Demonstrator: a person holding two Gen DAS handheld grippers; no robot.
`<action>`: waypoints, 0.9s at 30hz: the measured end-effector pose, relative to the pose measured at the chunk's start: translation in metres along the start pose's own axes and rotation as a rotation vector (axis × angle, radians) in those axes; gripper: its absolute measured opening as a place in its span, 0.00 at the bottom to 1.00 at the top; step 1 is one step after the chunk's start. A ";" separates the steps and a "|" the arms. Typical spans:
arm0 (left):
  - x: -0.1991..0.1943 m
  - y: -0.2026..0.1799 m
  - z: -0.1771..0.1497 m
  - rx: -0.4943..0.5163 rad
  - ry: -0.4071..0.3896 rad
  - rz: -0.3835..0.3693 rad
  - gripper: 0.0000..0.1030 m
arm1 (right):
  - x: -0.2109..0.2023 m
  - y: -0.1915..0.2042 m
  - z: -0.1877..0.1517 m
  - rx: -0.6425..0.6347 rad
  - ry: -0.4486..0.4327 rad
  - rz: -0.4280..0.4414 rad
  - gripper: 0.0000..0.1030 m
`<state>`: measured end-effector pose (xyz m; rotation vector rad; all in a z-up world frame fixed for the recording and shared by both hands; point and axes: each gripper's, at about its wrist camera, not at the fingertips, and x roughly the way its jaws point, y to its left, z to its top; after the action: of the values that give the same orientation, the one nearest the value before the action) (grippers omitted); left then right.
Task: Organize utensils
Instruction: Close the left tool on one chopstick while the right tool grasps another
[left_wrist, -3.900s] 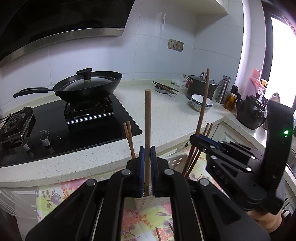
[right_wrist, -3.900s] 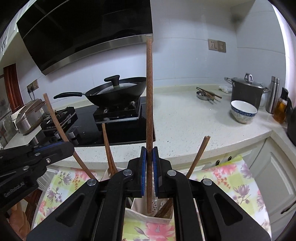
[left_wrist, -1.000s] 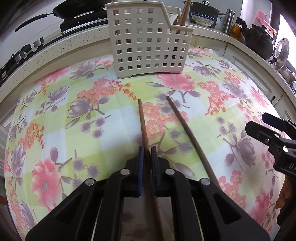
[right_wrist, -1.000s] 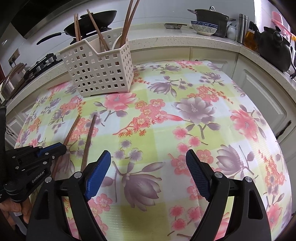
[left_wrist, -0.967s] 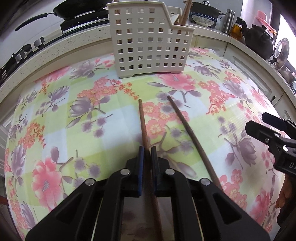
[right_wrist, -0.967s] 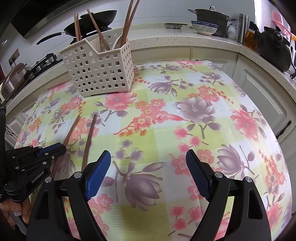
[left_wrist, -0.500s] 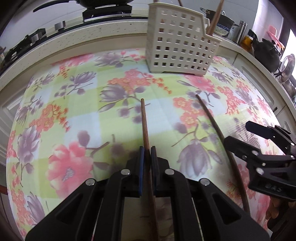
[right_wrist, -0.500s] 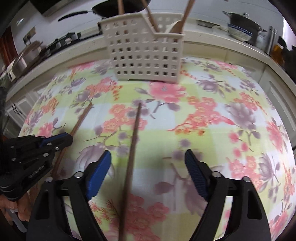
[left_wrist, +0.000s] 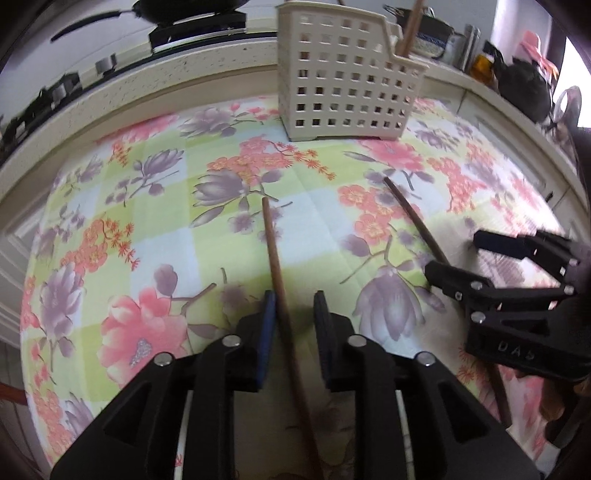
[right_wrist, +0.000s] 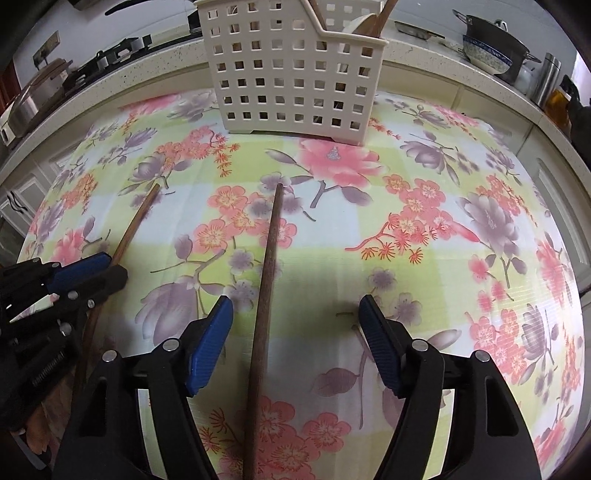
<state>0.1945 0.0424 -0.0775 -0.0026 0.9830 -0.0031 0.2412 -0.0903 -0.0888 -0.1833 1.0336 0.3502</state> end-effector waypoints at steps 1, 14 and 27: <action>0.000 -0.003 -0.001 0.010 0.001 0.009 0.27 | 0.000 0.000 0.000 0.002 0.001 -0.003 0.67; 0.000 -0.003 0.000 0.018 0.004 0.045 0.07 | -0.005 0.013 -0.002 -0.045 -0.028 0.036 0.18; -0.031 0.012 0.005 -0.051 -0.082 -0.003 0.06 | -0.041 -0.003 0.002 -0.008 -0.119 0.093 0.08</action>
<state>0.1813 0.0544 -0.0488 -0.0510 0.9006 0.0190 0.2251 -0.1005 -0.0529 -0.1201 0.9254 0.4438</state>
